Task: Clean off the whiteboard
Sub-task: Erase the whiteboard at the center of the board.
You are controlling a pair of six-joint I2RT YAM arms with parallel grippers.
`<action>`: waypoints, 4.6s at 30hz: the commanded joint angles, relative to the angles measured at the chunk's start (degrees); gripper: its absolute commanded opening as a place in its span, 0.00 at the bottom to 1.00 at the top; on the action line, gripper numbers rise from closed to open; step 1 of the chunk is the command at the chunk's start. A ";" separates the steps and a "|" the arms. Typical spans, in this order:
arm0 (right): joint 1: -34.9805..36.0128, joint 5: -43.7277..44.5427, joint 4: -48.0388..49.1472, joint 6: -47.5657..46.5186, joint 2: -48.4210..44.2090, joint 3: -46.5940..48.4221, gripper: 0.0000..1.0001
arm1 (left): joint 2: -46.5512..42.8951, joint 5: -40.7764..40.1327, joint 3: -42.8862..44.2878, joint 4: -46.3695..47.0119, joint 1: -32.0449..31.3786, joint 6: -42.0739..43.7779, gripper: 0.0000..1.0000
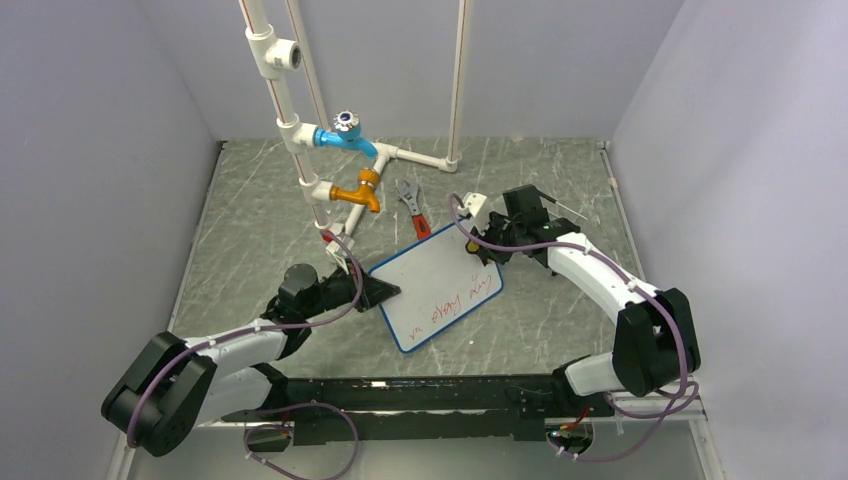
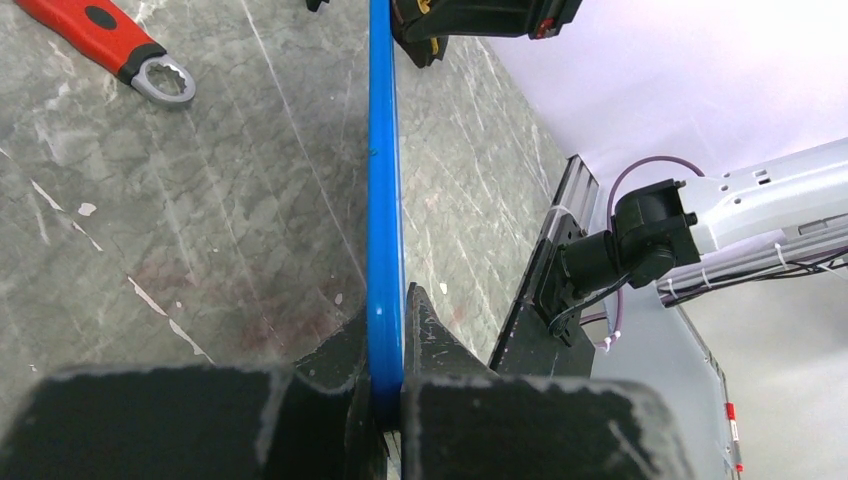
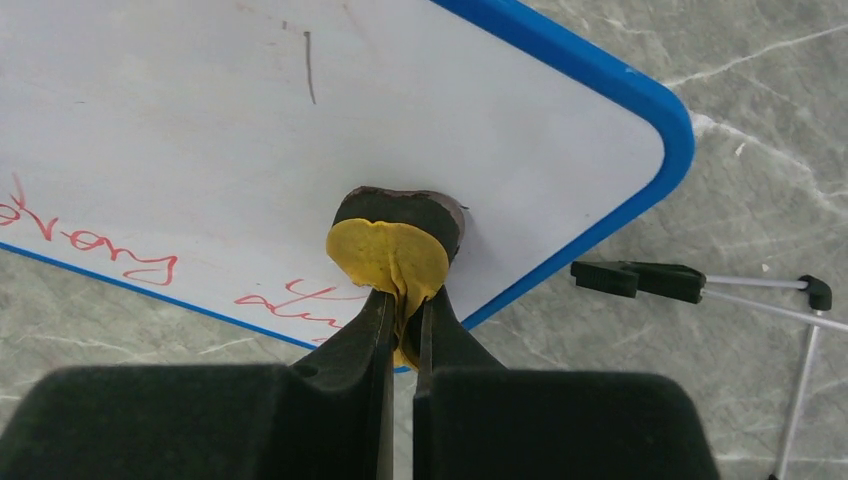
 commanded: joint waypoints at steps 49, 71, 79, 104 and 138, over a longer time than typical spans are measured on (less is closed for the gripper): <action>10.37 3.04 0.06 -2.93 -1.52 -6.28 0.00 | -3.88 9.44 0.69 6.30 -0.51 0.31 0.00; 6.89 5.46 3.48 2.61 -1.74 -5.58 0.00 | -2.49 8.47 0.20 8.87 -0.56 -1.12 0.00; 12.49 1.84 0.98 0.40 -0.21 -4.98 0.00 | -1.48 7.75 0.37 10.09 -0.56 -1.90 0.00; 8.74 -2.17 1.59 2.91 -1.29 -4.21 0.00 | -3.24 6.38 -0.11 9.41 -0.55 -1.61 0.00; 11.79 7.12 8.76 14.12 7.36 10.11 0.00 | -2.40 7.24 2.81 8.48 -0.52 -2.87 0.00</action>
